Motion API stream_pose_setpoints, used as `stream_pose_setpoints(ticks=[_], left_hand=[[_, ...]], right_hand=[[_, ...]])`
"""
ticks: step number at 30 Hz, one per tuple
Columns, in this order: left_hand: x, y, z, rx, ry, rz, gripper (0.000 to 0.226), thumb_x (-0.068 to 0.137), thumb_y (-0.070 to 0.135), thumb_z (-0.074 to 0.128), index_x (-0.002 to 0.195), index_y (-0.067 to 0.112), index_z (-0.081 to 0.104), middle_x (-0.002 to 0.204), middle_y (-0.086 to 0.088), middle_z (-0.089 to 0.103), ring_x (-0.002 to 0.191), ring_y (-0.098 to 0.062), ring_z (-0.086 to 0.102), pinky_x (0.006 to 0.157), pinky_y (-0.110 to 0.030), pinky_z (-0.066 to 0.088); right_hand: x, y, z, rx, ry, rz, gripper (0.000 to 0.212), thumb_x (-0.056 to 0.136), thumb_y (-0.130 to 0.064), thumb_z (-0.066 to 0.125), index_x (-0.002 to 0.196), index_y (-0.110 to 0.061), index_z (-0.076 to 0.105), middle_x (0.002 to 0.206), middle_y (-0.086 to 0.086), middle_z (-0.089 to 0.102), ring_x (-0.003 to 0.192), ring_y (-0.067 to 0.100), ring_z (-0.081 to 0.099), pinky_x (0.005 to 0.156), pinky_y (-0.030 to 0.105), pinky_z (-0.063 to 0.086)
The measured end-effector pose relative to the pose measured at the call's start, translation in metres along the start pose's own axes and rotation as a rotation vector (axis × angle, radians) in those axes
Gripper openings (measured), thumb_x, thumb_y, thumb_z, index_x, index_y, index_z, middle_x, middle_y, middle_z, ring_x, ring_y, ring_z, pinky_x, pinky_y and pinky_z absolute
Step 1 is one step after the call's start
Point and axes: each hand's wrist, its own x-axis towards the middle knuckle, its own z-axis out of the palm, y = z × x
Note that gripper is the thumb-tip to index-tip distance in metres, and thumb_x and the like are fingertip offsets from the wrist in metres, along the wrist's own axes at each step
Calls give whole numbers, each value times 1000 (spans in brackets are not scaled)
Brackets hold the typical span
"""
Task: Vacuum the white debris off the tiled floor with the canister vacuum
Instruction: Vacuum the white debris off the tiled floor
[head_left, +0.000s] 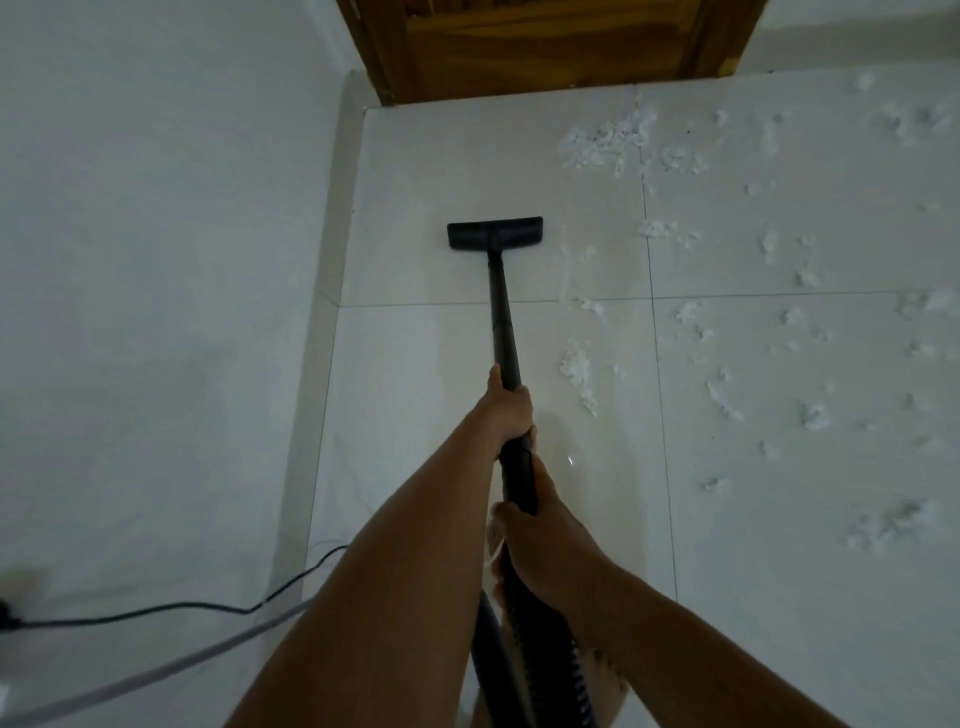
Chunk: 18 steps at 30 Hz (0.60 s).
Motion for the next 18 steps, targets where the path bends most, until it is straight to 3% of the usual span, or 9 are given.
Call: stream_pose_setpoints(ticks=[2, 5, 8, 12, 15, 18], left_hand=[[-15, -21, 10, 21, 0, -5, 66, 109, 30, 35, 160, 45, -3, 73, -12, 61, 54, -19, 57, 61, -35, 58], [-36, -52, 25, 48, 9, -12, 67, 108, 31, 34, 160, 45, -7, 75, -12, 62, 59, -20, 60, 71, -39, 62], [-58, -81, 42, 22, 6, -33, 65, 109, 31, 34, 160, 45, -5, 73, -11, 60, 55, -18, 57, 57, -33, 57], [-83, -116, 58, 52, 1, -27, 65, 109, 31, 32, 160, 43, -7, 71, -11, 59, 54, -18, 58, 57, -32, 56], [-102, -143, 65, 52, -14, -41, 66, 108, 30, 31, 160, 43, -8, 71, -11, 59, 55, -19, 57, 56, -32, 54], [-112, -161, 69, 48, -18, -26, 67, 109, 31, 32, 159, 43, -10, 75, -12, 60, 57, -20, 58, 62, -35, 56]], right_hand=[[-20, 18, 2, 13, -6, 17, 66, 105, -14, 46, 158, -45, 22, 114, 17, 66, 69, 20, 64, 53, 28, 57], [-54, 44, 3, 3, -33, 35, 68, 107, -19, 44, 159, -50, 13, 111, 8, 68, 72, 18, 65, 51, 24, 53], [-81, 69, 4, -18, -38, 56, 71, 107, -21, 43, 160, -52, 5, 102, 7, 69, 67, 14, 64, 55, 26, 56], [-111, 102, 14, -59, -20, 66, 73, 106, -24, 45, 158, -54, 4, 95, 5, 72, 70, 19, 69, 69, 36, 62], [-137, 118, 22, -91, -15, 76, 72, 107, -24, 42, 161, -47, 1, 90, -3, 65, 66, 16, 68, 54, 22, 56], [-151, 134, 29, -110, 4, 68, 71, 108, -27, 43, 162, -44, 2, 84, 0, 65, 55, 10, 63, 54, 25, 58]])
